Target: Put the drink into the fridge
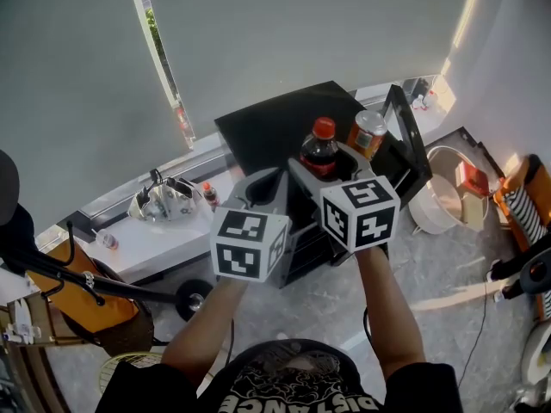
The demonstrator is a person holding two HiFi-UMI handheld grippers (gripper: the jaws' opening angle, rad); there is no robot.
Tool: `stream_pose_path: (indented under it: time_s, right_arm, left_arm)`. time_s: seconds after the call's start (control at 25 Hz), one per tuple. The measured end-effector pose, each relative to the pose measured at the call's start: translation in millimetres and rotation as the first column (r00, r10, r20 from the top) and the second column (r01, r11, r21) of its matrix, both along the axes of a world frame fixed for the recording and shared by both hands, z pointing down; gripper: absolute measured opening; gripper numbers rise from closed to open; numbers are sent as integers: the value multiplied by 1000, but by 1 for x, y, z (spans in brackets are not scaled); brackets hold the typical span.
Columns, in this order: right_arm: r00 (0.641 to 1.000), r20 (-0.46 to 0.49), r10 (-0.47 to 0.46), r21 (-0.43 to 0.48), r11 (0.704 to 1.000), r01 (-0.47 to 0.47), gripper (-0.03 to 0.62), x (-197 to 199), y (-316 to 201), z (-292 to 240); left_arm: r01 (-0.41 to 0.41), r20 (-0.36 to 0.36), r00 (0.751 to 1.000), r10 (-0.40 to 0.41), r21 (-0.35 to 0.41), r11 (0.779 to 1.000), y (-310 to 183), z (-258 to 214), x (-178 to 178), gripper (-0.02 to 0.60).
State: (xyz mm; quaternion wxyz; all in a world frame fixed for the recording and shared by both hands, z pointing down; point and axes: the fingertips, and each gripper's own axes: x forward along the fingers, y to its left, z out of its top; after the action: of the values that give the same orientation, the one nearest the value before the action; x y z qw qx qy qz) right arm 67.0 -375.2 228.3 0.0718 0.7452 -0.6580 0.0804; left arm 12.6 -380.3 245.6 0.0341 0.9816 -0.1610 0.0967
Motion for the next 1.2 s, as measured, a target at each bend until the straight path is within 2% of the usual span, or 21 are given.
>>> stream_pose_path:
  time_s: [0.24, 0.48, 1.2]
  right_arm:
    - [1000, -16, -19, -1, 1000, 19, 308, -1, 0, -2]
    - [998, -56, -7, 55, 998, 10, 308, -2, 14, -21]
    - [989, -51, 138, 64, 989, -135, 308, 21, 120, -14]
  left_arm:
    - [-4, 0, 1000, 4, 5, 1000, 4, -2, 1, 5]
    - [-16, -8, 1000, 16, 13, 1000, 16, -8, 1, 5]
    - [-150, -38, 988, 151, 37, 988, 109, -10, 27, 5]
